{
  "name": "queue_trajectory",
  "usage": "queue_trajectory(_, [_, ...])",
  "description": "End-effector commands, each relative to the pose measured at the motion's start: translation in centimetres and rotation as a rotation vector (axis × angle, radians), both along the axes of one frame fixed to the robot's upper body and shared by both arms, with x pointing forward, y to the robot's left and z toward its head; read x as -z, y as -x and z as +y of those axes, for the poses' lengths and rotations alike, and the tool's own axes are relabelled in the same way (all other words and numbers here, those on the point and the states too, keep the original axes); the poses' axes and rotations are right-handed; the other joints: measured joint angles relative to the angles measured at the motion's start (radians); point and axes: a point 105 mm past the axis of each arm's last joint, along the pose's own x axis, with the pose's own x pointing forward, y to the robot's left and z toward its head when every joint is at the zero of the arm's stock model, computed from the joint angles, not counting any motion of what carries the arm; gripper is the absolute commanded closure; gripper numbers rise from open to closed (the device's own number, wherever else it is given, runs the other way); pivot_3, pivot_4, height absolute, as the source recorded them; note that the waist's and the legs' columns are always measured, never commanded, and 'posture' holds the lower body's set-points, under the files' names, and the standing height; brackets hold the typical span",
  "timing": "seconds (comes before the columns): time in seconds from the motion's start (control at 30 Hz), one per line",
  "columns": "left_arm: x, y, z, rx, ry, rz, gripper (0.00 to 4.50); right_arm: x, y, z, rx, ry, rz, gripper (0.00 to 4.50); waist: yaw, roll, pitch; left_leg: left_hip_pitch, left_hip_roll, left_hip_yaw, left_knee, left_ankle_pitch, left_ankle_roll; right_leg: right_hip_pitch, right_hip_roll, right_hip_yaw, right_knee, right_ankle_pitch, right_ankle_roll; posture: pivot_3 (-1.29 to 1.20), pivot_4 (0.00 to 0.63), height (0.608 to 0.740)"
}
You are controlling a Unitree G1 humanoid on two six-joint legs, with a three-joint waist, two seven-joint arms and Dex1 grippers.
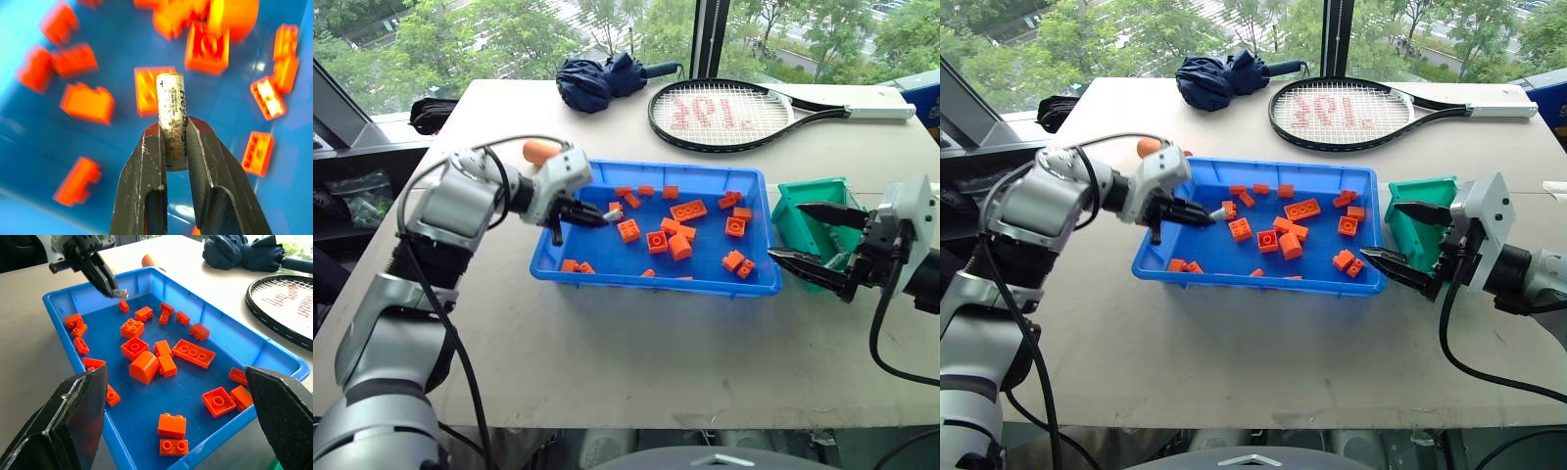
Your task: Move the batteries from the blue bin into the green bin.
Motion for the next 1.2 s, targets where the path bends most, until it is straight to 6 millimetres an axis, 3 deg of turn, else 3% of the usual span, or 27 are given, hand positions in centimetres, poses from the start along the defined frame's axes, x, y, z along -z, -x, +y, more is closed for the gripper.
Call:
queue_trajectory(0.03, [0.1, -1.0, -3.5, 0.095, 0.014, -0.031, 4.48, -0.8, 0.3, -0.5, 0.033, 0.004, -0.047, 0.02, 0.006, 0.0, 0.0, 0.0, 0.0, 0.0, 0.0, 0.0, 0.0, 0.0, 0.0, 0.0, 0.0, 0.0, 0.0, 0.0, 0.15, 0.74])
queue_trajectory(0.3, [3.0, -2.4, -10.4, 0.259, -0.047, -0.039, 4.48, 0.0, 0.9, -1.6, 0.125, 0.047, -0.043, 0.02, -0.008, -0.001, 0.001, 0.0, -0.001, 0.0, 0.001, 0.0, 0.0, -0.001, 0.001, 0.001, 0.0, 0.0, 0.0, 0.0, 0.15, 0.74])
queue_trajectory(0.57, [4.1, -2.7, -13.5, 0.345, -0.097, -0.077, 4.48, 0.2, 2.0, -1.8, 0.174, 0.051, -0.044, 0.02, -0.007, -0.001, 0.001, 0.0, -0.001, 0.001, 0.0, 0.0, 0.0, -0.001, 0.001, 0.001, 0.0, 0.0, 0.0, 0.0, 0.15, 0.74])
queue_trajectory(0.6, [4.0, -2.6, -13.7, 0.357, -0.093, -0.075, 3.41, 0.2, 2.0, -1.8, 0.177, 0.051, -0.043, 0.02, -0.008, -0.001, 0.001, 0.0, -0.001, 0.0, 0.0, 0.0, 0.0, -0.001, 0.001, 0.001, 0.0, 0.0, 0.0, 0.0, 0.15, 0.74])
queue_trajectory(0.63, [3.9, -2.5, -13.9, 0.364, -0.091, -0.079, 3.11, 0.3, 2.1, -1.7, 0.178, 0.051, -0.043, 0.02, -0.008, -0.001, 0.001, 0.0, -0.001, 0.0, 0.0, 0.0, 0.0, -0.001, 0.002, 0.001, 0.0, 0.0, 0.0, 0.0, 0.15, 0.74])
queue_trajectory(0.73, [3.3, -2.9, -14.3, 0.34, -0.064, -0.116, 1.53, 0.3, 2.0, -1.5, 0.174, 0.047, -0.038, 0.02, -0.006, -0.001, 0.001, 0.0, -0.001, 0.0, 0.0, 0.0, 0.0, -0.001, 0.001, 0.001, 0.0, 0.0, 0.0, 0.0, 0.15, 0.74])
queue_trajectory(0.8, [2.4, -3.0, -14.6, 0.334, -0.011, -0.124, 0.84, 0.5, 1.8, -1.2, 0.164, 0.049, -0.036, 0.02, -0.005, -0.001, 0.001, 0.0, -0.001, 0.0, 0.0, 0.0, 0.0, -0.001, 0.001, 0.001, 0.0, 0.0, 0.0, 0.0, 0.15, 0.74])
queue_trajectory(0.87, [1.3, -3.2, -14.4, 0.317, 0.035, -0.137, 0.09, 0.8, 1.2, -0.8, 0.153, 0.062, -0.031, 0.02, -0.007, -0.001, 0.001, 0.0, -0.001, 0.0, 0.0, 0.0, 0.0, -0.001, 0.001, 0.001, 0.0, 0.0, 0.0, 0.0, 0.15, 0.74])
queue_trajectory(1.03, [-0.6, -2.7, -11.3, 0.35, 0.063, -0.159, 0.09, 2.6, -1.8, 0.3, 0.15, 0.169, 0.025, 0.02, -0.026, -0.001, 0.001, 0.0, -0.001, 0.0, 0.0, 0.0, 0.0, -0.001, 0.002, 0.001, 0.001, 0.0, 0.0, 0.0, 0.15, 0.74])
queue_trajectory(1.2, [-1.5, -1.0, -6.0, 0.35, 0.029, -0.167, 0.09, 4.3, -5.4, 3.4, 0.085, 0.167, 0.063, 0.02, -0.045, 0.0, 0.0, 0.001, 0.0, 0.0, -0.002, 0.0, 0.0, -0.001, 0.003, 0.002, 0.001, 0.0, 0.0, 0.0, 0.15, 0.74])
